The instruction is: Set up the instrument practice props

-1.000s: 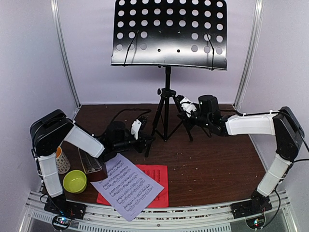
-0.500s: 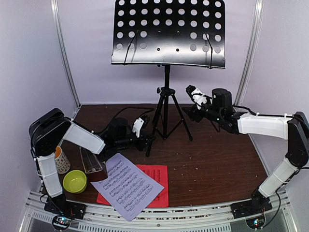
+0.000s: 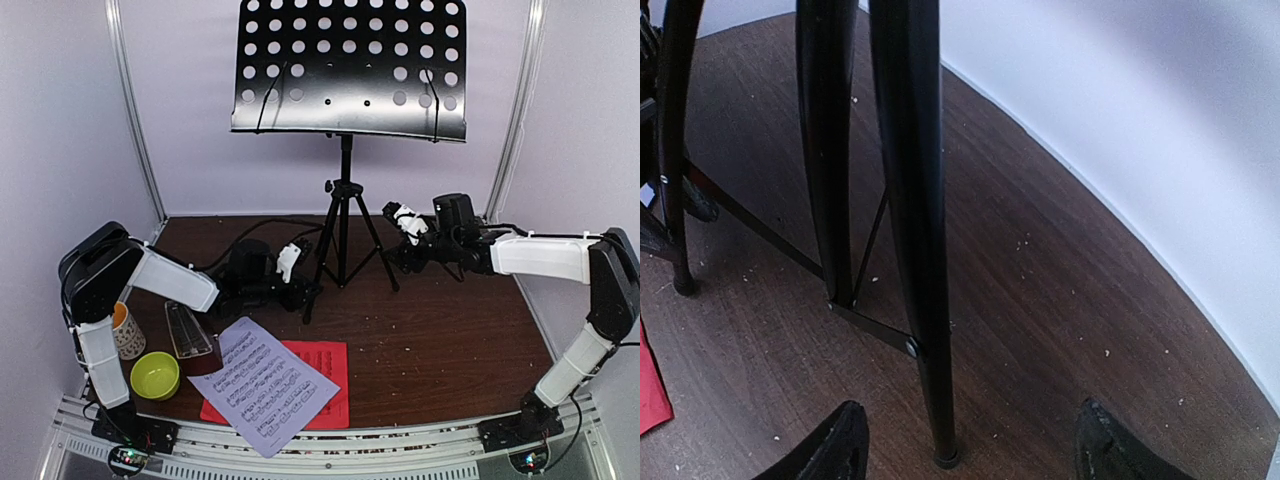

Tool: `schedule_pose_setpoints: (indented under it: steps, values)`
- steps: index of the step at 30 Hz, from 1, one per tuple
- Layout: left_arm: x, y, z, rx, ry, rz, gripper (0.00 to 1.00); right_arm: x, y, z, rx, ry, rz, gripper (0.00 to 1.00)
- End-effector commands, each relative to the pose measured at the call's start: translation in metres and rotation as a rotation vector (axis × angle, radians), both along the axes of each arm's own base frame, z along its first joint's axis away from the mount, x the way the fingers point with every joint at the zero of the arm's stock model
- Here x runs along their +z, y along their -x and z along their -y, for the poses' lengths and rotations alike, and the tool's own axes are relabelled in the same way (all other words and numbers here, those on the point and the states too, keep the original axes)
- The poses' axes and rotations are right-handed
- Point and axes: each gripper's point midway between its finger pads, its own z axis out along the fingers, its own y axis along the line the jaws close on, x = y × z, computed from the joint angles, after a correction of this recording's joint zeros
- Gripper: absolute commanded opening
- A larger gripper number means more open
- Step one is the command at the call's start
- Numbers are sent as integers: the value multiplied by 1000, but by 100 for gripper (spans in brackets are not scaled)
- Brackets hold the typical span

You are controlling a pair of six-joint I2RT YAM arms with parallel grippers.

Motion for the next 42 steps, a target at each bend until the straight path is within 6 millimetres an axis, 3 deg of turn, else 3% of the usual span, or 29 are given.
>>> schedule_pose_setpoints:
  steps: [1,10,19,24,32,37,42]
  values:
    - [20,-11,-3,26,-1,34,42,-8,-6,-6,59,23,-64,68]
    - [24,-13,1,8,-12,42,47,-18,-13,-23,147,46,-180,63]
    - [31,-19,5,11,-17,51,47,-23,-16,-29,173,64,-212,50]
    - [32,-23,5,22,-46,39,43,-23,-14,-31,193,53,-216,37]
    - [34,-22,-1,30,-86,38,25,-22,-12,-36,211,34,-226,22]
    - [37,-23,-10,48,-126,45,17,-23,-7,-38,224,16,-246,20]
    - [40,-24,-20,46,-176,39,16,-19,0,-40,230,-36,-244,24]
